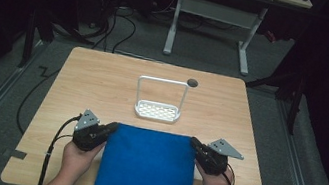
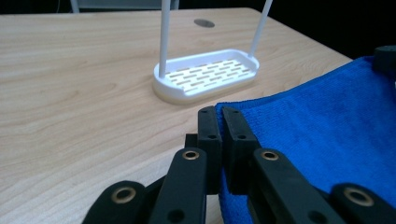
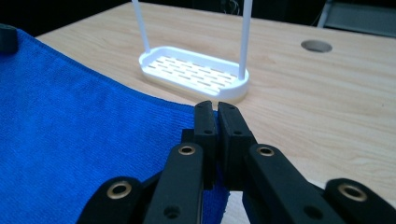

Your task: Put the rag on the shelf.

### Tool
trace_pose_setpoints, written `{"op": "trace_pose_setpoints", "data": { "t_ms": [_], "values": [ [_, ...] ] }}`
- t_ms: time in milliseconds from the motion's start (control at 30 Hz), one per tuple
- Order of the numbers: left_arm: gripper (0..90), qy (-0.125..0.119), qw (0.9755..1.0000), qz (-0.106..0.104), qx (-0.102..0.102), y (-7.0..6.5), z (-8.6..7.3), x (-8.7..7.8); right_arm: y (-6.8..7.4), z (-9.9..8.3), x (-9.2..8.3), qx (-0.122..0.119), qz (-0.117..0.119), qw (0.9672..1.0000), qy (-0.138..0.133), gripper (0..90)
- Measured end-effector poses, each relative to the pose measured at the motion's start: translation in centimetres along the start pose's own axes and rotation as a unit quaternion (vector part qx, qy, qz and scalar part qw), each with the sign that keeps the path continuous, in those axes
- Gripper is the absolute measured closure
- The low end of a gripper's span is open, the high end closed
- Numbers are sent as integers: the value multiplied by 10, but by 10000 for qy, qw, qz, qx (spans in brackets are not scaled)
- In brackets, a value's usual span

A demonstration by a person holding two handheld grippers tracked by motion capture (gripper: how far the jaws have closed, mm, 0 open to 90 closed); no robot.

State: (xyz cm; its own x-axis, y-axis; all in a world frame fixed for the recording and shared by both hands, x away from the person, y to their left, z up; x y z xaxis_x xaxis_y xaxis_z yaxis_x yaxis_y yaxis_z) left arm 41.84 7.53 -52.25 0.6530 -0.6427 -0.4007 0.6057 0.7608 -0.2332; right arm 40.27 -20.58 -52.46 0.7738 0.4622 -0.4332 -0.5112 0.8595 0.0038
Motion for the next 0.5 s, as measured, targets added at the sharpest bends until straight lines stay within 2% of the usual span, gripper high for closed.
{"op": "trace_pose_setpoints", "data": {
  "t_ms": [133,200,267,433,500],
  "values": [
    [869,-154,9999,-23,-43,-2,7,-7,2,7,-4,-39,-14,9998,-178,878],
    [870,-238,9997,-43,-36,-5,12,-11,3,14,-9,-42,-34,9993,-374,878],
    [870,-270,9996,-55,-50,-6,14,-12,3,15,-10,-21,-52,9992,-393,878],
    [870,-380,9992,-77,-50,-11,22,-16,1,29,-20,-37,-153,9977,-660,879],
    [871,-443,9990,-41,15,-12,29,-19,1,32,-22,-35,-143,9973,-720,879]
  ]
}}
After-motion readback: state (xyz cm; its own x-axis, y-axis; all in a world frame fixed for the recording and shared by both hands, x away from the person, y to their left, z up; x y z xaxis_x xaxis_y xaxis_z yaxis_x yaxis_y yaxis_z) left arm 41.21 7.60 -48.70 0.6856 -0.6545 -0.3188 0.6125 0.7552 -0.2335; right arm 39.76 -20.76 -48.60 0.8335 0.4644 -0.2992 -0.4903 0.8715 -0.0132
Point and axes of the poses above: each handheld gripper's, and its own axes: x roughly forward along the jaws, z roughly out of its top, y roughly to its left, the point moved 10 cm from there along x, roughly forward along the jaws, and after that the axes turned 3 degrees about -x, right-handed, at the moved point
